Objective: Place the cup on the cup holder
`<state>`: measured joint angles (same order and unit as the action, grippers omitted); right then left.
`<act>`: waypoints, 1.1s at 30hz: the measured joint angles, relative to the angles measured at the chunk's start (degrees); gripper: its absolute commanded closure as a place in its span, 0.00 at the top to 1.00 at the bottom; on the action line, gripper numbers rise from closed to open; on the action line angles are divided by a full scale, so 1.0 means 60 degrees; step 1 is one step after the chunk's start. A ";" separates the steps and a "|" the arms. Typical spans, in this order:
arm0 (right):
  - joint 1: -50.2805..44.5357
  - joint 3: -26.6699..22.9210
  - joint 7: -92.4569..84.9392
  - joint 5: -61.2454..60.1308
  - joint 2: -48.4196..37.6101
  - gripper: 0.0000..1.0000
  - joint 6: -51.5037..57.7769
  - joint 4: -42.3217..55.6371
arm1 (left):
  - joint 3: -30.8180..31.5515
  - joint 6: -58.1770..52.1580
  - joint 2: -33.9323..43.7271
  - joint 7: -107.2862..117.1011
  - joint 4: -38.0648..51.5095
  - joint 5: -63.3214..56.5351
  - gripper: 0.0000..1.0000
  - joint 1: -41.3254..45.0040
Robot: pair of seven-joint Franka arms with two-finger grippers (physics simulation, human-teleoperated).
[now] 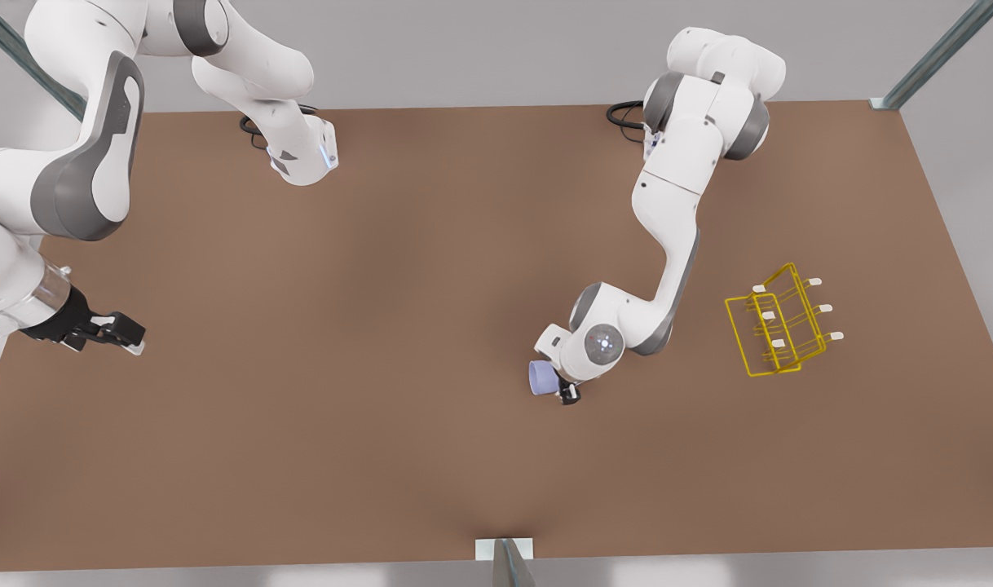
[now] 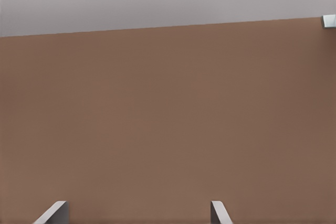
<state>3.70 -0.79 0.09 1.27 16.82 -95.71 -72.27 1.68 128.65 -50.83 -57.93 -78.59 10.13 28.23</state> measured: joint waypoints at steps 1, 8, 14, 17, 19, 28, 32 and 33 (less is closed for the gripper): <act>-0.0015 0.0000 0.0011 0.0004 0.0010 1.00 -0.0003 -0.0001 | 0.0001 -0.0007 -0.0009 0.0053 -0.0007 0.0011 1.00 -0.0002; 0.0029 0.0000 0.0070 -0.0041 0.0031 1.00 -0.0013 0.0006 | 0.0013 -0.0103 -0.0071 0.0346 -0.0017 0.0053 0.94 -0.0003; 0.0057 -0.0025 0.0106 -0.0067 0.0025 1.00 -0.0016 0.0013 | 0.0013 -0.0157 -0.0122 0.0520 -0.0016 0.0047 0.81 -0.0003; 0.0051 -0.0029 0.0120 -0.0086 0.0034 1.00 -0.0017 0.0013 | 0.0013 -0.0185 -0.0122 0.0601 -0.0016 0.0022 0.77 -0.0003; 0.0043 -0.0029 0.0128 -0.0098 0.0041 1.00 -0.0021 0.0014 | 0.0004 -0.0213 -0.0115 0.0650 -0.0017 0.0006 0.76 -0.0002; 0.0042 -0.0029 0.0154 -0.0116 0.0093 1.00 -0.0040 0.0028 | -0.1490 -0.1621 0.1728 0.0784 0.0069 -0.0176 0.70 0.0011; 0.0042 -0.0029 0.0163 -0.0121 0.0094 1.00 -0.0057 0.0028 | -0.2163 -0.2894 0.2920 0.0882 0.0081 -0.1003 0.66 0.0032; 0.0042 -0.0029 0.0164 -0.0120 0.0094 1.00 -0.0062 0.0028 | -0.2222 -0.3224 0.3144 0.0938 0.0157 -0.1413 0.66 0.0068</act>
<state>3.96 -0.96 1.08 0.55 17.39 -96.08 -72.10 -11.65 109.30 -31.97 -52.31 -77.65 1.65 28.64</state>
